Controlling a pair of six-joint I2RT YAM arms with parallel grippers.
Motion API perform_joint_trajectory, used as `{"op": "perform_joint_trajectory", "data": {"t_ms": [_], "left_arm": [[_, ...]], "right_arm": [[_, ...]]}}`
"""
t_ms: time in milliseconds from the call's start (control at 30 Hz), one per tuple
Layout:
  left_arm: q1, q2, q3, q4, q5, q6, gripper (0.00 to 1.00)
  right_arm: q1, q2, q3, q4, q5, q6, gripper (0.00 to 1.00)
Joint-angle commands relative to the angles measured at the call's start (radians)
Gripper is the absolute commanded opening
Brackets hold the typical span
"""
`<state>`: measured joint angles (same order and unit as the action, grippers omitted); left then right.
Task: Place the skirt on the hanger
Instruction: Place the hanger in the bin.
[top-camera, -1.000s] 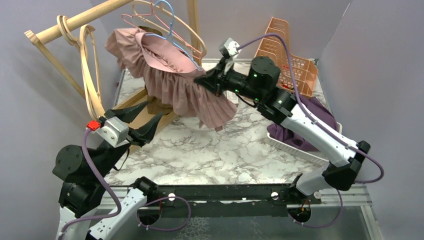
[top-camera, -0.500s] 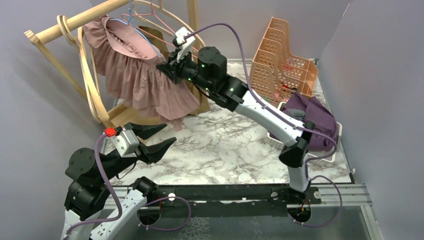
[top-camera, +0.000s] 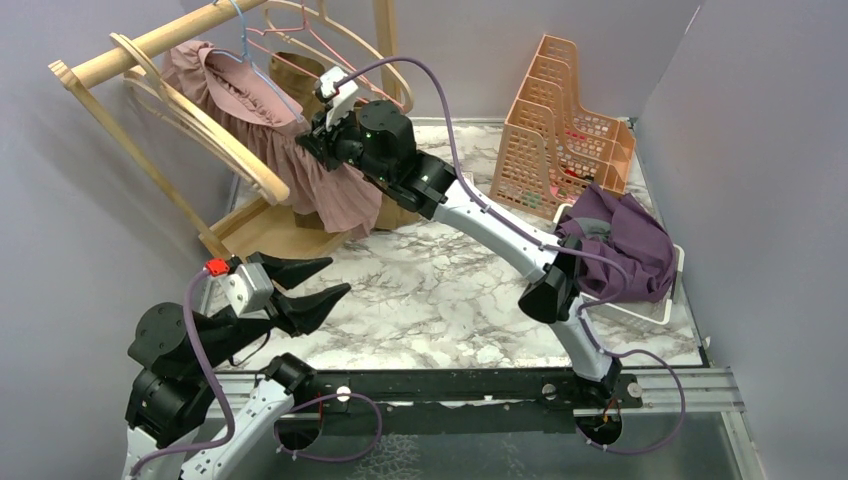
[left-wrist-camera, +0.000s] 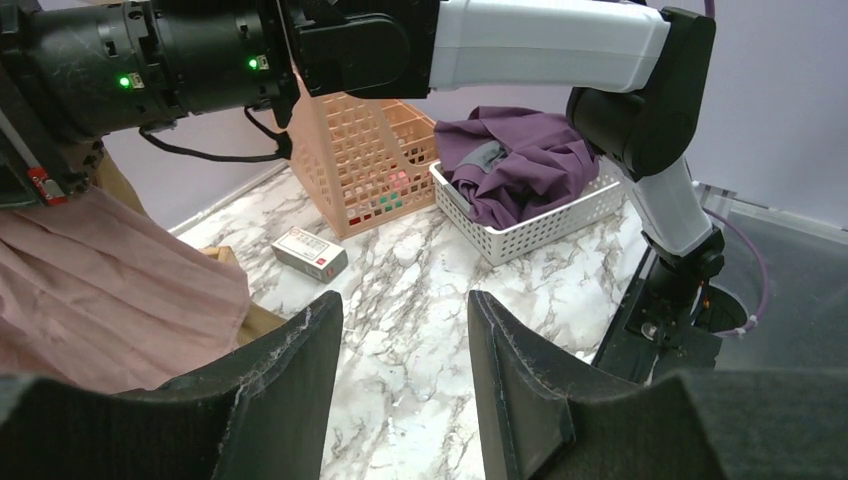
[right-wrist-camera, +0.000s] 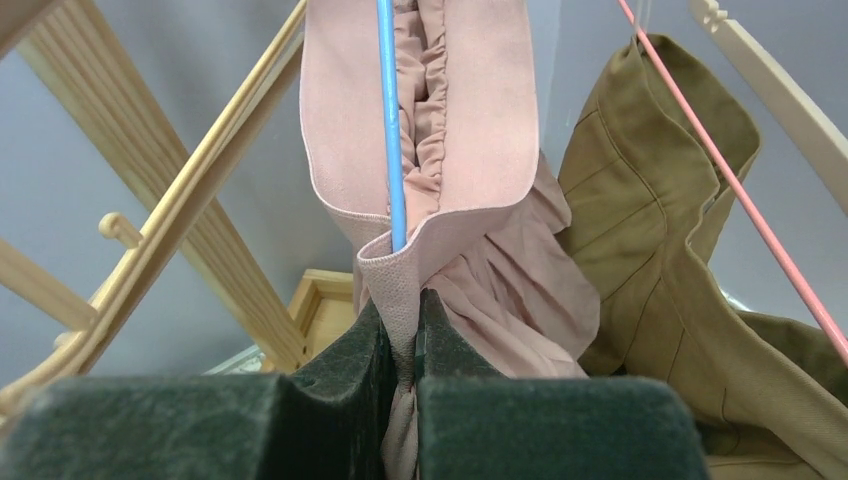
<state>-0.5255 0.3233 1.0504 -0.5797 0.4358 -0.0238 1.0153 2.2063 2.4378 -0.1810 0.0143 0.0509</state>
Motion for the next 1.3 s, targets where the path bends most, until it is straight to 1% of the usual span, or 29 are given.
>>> {"op": "perform_joint_trajectory", "data": {"t_ms": [0, 300, 433, 533, 667, 800, 900, 967, 1000, 1167, 1267], "left_arm": [[-0.002, -0.013, -0.014, -0.015, -0.003, -0.03, 0.51], [-0.002, -0.007, -0.02, -0.023, -0.006, -0.019, 0.51], [-0.002, -0.01, -0.02, -0.029, -0.007, -0.024, 0.51], [-0.001, -0.014, -0.018, -0.034, -0.012, -0.023, 0.51], [-0.002, -0.012, -0.017, -0.042, -0.023, -0.022, 0.51], [-0.002, -0.011, -0.021, -0.05, -0.039, -0.026, 0.51], [-0.001, -0.013, -0.025, -0.052, -0.045, -0.029, 0.51], [-0.002, -0.014, -0.027, -0.052, -0.045, -0.033, 0.51], [-0.002, -0.013, -0.028, -0.051, -0.045, -0.034, 0.51], [-0.002, -0.013, -0.034, -0.052, -0.046, -0.039, 0.51], [-0.002, -0.012, -0.034, -0.052, -0.055, -0.039, 0.51]], "right_arm": [[0.002, 0.026, 0.069, 0.034, 0.027, -0.007, 0.01], [-0.027, 0.07, 0.116, 0.048, 0.051, 0.018, 0.02], [-0.049, 0.087, 0.134, 0.054, 0.049, 0.028, 0.06], [-0.057, 0.091, 0.128, 0.067, 0.048, 0.024, 0.12], [-0.068, 0.087, 0.117, 0.074, 0.054, 0.024, 0.17], [-0.094, 0.06, 0.079, 0.075, 0.091, 0.088, 0.16], [-0.118, 0.036, 0.055, 0.07, 0.146, 0.14, 0.12], [-0.135, 0.026, 0.049, 0.064, 0.177, 0.164, 0.13], [-0.145, 0.021, 0.049, 0.06, 0.182, 0.174, 0.15], [-0.174, -0.014, 0.016, 0.079, 0.155, 0.185, 0.31], [-0.175, -0.074, -0.058, 0.125, 0.074, 0.171, 0.46]]}}
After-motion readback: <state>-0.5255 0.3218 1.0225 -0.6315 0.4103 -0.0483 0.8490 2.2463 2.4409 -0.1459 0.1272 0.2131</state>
